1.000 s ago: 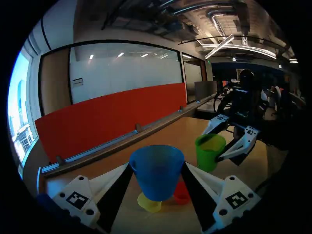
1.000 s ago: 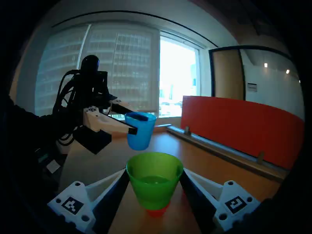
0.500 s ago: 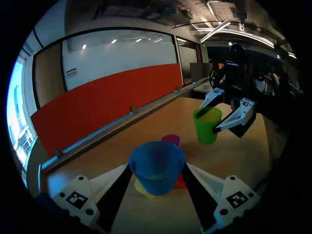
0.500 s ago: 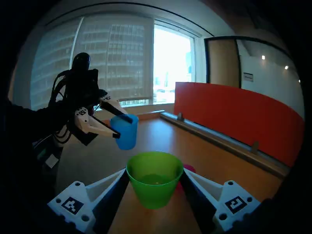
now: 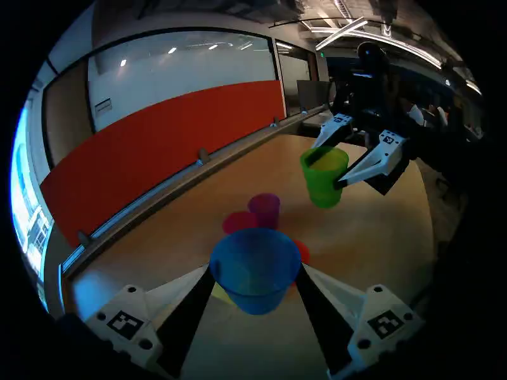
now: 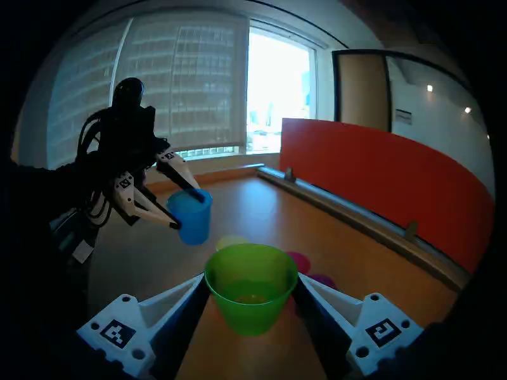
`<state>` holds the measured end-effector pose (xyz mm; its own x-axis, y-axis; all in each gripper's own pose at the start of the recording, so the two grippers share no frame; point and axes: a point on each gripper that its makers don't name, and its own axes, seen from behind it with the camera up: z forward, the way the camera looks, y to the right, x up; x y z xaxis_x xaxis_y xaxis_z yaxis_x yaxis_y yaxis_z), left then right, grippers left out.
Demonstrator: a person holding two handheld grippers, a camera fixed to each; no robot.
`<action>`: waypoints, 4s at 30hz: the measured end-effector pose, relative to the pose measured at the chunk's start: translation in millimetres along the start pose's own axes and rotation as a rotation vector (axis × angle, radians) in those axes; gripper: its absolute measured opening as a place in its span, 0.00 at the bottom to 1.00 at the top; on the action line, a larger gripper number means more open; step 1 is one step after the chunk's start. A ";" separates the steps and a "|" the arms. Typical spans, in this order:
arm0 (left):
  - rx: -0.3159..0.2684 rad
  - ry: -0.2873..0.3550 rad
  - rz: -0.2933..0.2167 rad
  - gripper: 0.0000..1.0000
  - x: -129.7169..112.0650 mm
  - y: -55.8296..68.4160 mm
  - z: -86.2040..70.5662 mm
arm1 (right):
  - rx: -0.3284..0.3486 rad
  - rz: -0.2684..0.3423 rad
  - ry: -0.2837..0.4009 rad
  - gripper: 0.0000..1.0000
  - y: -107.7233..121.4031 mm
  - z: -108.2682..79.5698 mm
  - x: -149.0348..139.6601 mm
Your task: Pour water
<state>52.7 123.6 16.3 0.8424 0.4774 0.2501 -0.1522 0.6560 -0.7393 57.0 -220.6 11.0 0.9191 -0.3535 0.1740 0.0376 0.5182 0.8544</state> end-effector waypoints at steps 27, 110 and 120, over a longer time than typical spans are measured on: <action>-0.124 -0.178 -0.002 0.87 -66.9 31.2 41.8 | 0.011 -0.008 -0.121 0.90 12.9 12.5 -41.2; -0.122 -0.192 -0.087 0.98 -121.9 39.7 19.9 | 0.017 -0.007 -0.312 0.91 16.8 69.8 -129.7; -0.124 -0.203 -0.097 0.98 -125.9 43.7 18.0 | 0.012 0.008 -0.330 0.93 16.1 63.7 -134.5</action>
<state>-69.4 102.7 -36.3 0.7271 0.5313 0.4348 -0.0003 0.6336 -0.7737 -91.0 -214.3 32.5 0.7424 -0.5838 0.3286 0.0243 0.5137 0.8576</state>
